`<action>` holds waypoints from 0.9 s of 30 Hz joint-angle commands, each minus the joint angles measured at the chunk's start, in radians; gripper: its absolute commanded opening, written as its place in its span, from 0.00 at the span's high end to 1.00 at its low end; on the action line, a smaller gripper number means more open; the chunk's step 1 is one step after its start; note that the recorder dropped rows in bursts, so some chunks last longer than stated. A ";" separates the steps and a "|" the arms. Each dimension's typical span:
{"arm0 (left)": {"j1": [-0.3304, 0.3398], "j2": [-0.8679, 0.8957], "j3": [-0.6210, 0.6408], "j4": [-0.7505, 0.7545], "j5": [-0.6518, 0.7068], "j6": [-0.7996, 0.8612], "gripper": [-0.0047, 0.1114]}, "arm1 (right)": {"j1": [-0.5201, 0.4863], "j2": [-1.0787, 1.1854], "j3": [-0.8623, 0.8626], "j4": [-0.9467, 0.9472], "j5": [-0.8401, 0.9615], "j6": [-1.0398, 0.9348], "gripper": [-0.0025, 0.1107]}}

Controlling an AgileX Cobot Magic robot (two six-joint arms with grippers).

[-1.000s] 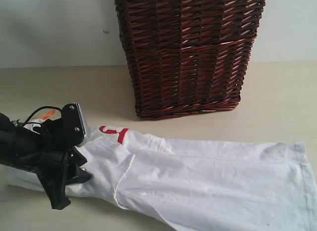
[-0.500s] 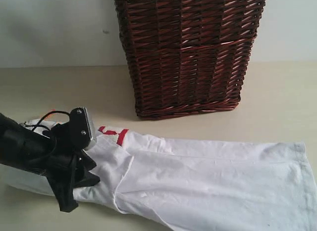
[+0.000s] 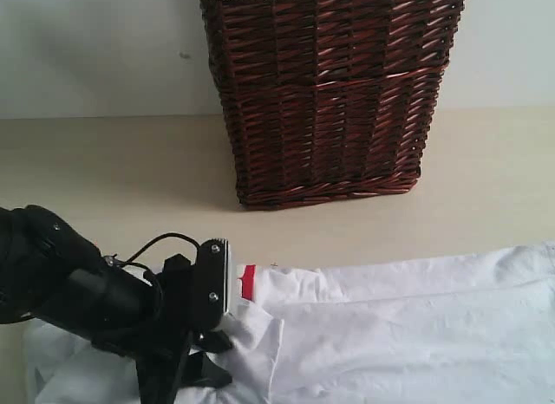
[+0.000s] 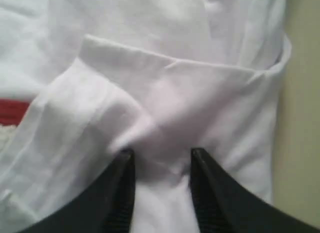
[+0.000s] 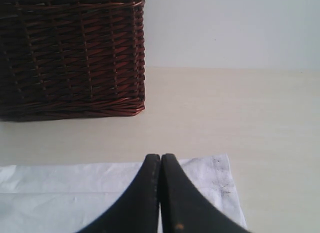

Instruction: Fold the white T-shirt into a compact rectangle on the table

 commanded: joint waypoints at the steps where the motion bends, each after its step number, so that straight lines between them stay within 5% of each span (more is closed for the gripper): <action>1: 0.034 -0.065 0.008 0.003 -0.101 -0.030 0.64 | 0.000 -0.007 0.004 -0.003 -0.014 0.000 0.98; 10: 0.102 -0.115 0.008 0.003 -0.124 -0.030 0.64 | 0.000 -0.007 0.004 -0.003 -0.014 0.000 0.98; 20: 0.102 -0.093 0.008 -0.052 -0.579 -0.080 0.64 | 0.000 -0.007 0.004 -0.003 -0.014 0.000 0.98; 27: 0.104 -0.232 0.008 -0.144 -0.405 -0.106 0.64 | 0.000 -0.007 0.004 -0.003 -0.014 0.000 0.98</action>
